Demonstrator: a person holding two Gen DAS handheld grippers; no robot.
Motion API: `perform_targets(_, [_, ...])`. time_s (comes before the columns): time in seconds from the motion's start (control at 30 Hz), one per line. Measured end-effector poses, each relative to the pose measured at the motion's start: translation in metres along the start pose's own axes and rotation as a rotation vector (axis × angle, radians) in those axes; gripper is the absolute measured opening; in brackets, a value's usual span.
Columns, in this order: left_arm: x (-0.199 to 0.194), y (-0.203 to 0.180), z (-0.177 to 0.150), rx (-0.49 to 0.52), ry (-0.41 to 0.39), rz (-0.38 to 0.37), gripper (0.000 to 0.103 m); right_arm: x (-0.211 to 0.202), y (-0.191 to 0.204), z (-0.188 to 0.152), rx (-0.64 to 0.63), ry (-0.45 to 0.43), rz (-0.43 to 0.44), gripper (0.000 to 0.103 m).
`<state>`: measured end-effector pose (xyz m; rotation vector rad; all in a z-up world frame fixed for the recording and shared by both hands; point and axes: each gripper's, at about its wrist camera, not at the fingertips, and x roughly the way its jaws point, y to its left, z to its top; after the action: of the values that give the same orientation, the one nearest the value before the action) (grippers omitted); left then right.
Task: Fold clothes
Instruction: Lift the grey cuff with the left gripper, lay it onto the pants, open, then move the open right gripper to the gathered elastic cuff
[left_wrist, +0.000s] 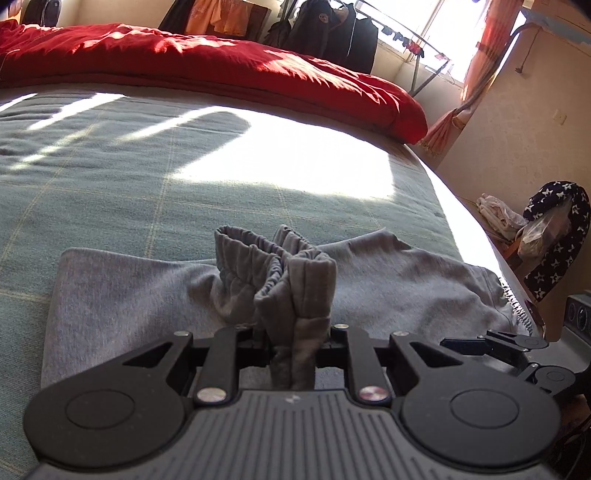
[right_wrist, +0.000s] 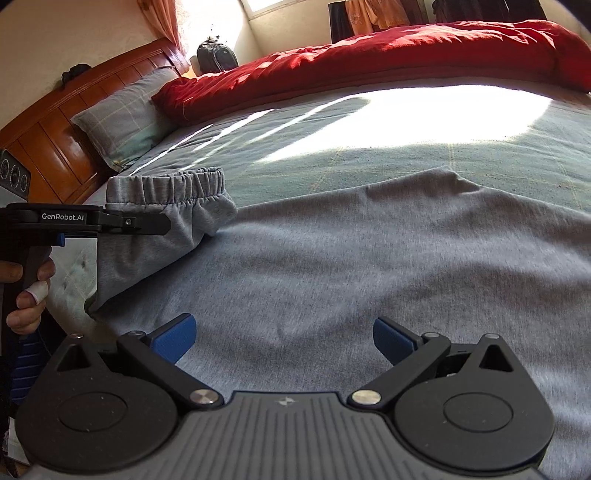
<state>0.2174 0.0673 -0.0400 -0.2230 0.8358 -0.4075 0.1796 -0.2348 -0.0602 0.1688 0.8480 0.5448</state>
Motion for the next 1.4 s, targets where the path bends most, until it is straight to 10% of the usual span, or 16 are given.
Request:
perform_targets(0.63, [-0.051,-0.016,0.001,0.082,-0.083,-0.112,0.063,-0.003,-0.014,-0.003,0.06,-0.016,0.017,0.103])
perform_targets(1.03, [-0.087,0.023,-0.052,0.352,-0.059,0.38,0.066,-0.007,-0.018,-0.003,0.083,-0.026,0.023,0.103])
perform_targets(1.4, [-0.101,0.029,-0.096,0.457,-0.076,0.355,0.073,0.003,-0.002,0.001,0.044,0.007,0.012,0.103])
